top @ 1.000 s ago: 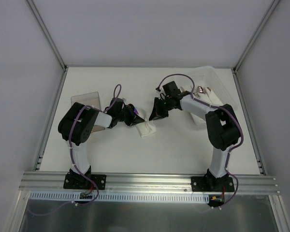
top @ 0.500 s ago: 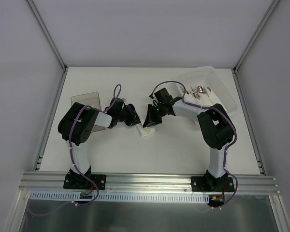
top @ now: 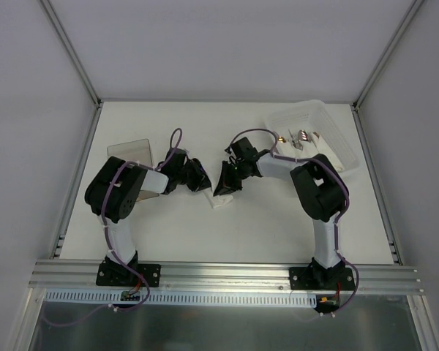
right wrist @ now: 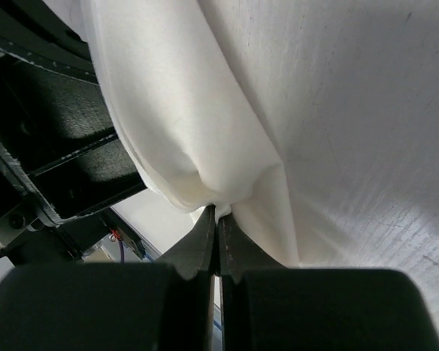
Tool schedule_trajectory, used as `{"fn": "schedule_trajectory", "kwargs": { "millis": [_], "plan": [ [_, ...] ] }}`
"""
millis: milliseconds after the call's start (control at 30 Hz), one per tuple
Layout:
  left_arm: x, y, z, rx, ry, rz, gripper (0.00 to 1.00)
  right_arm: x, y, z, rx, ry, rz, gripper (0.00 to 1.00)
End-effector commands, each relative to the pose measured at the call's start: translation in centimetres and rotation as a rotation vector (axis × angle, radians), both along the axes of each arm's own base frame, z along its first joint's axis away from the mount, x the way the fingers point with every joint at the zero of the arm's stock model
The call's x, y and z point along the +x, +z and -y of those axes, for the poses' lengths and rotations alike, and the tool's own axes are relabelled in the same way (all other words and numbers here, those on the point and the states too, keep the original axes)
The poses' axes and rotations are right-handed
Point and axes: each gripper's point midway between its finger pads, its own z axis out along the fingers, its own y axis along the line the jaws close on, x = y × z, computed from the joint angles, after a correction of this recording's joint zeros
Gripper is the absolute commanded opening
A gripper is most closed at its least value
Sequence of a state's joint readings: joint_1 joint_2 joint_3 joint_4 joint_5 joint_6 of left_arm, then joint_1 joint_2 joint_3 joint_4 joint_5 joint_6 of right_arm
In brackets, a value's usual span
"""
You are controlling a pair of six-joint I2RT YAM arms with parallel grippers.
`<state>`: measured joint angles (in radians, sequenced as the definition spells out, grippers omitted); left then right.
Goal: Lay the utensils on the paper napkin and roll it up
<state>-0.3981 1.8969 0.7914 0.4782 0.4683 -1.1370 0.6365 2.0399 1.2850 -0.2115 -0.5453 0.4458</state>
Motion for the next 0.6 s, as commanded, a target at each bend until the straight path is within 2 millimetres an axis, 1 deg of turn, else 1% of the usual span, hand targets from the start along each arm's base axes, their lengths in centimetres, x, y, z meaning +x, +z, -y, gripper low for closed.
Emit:
{"fn": "schedule_trajectory", "kwargs": {
  "millis": [0, 33, 67, 133, 167, 233, 267, 333, 433, 467, 567],
  "plan": [
    [-1.6, -2.2, -2.8, 0.141, 0.055, -0.089, 0.01, -2.2, -4.6, 2.5, -0.151, -0.036, -0.128, 0.00],
    [-1.3, -1.8, -3.0, 0.155, 0.057, -0.079, 0.02, -2.1, -4.8, 2.9, -0.155, -0.047, -0.136, 0.00],
    [-1.2, -0.9, -3.1, 0.161, 0.051, -0.055, 0.04, -2.1, -4.9, 3.2, -0.167, -0.053, -0.138, 0.00],
    [-1.5, -0.3, -3.3, 0.172, 0.043, -0.048, 0.07, -1.8, -5.0, 3.6, -0.175, -0.066, -0.139, 0.00],
    [-1.4, 0.5, -3.3, 0.175, 0.038, -0.023, 0.09, -1.5, -5.0, 3.9, -0.181, -0.078, -0.142, 0.00],
    [-1.6, 1.0, -3.5, 0.179, 0.035, -0.019, 0.13, -1.3, -5.1, 4.2, -0.183, -0.092, -0.145, 0.00],
    [-1.6, 1.7, -3.5, 0.177, 0.032, 0.000, 0.17, -1.3, -5.2, 4.4, -0.186, -0.097, -0.148, 0.00],
    [-1.9, 2.1, -3.6, 0.176, 0.027, 0.004, 0.20, -1.2, -5.3, 4.5, -0.188, -0.104, -0.151, 0.00],
    [-2.0, 2.9, -3.5, 0.169, 0.022, 0.024, 0.20, -1.0, -5.4, 4.9, -0.192, -0.110, -0.150, 0.00],
    [-2.3, 2.9, -3.7, 0.171, 0.022, 0.023, 0.18, -0.8, -5.4, 5.0, -0.193, -0.109, -0.147, 0.00],
    [-2.5, 2.5, -4.0, 0.181, 0.035, 0.013, 0.08, -0.6, -5.5, 5.3, -0.194, -0.122, -0.147, 0.00]
  ]
}}
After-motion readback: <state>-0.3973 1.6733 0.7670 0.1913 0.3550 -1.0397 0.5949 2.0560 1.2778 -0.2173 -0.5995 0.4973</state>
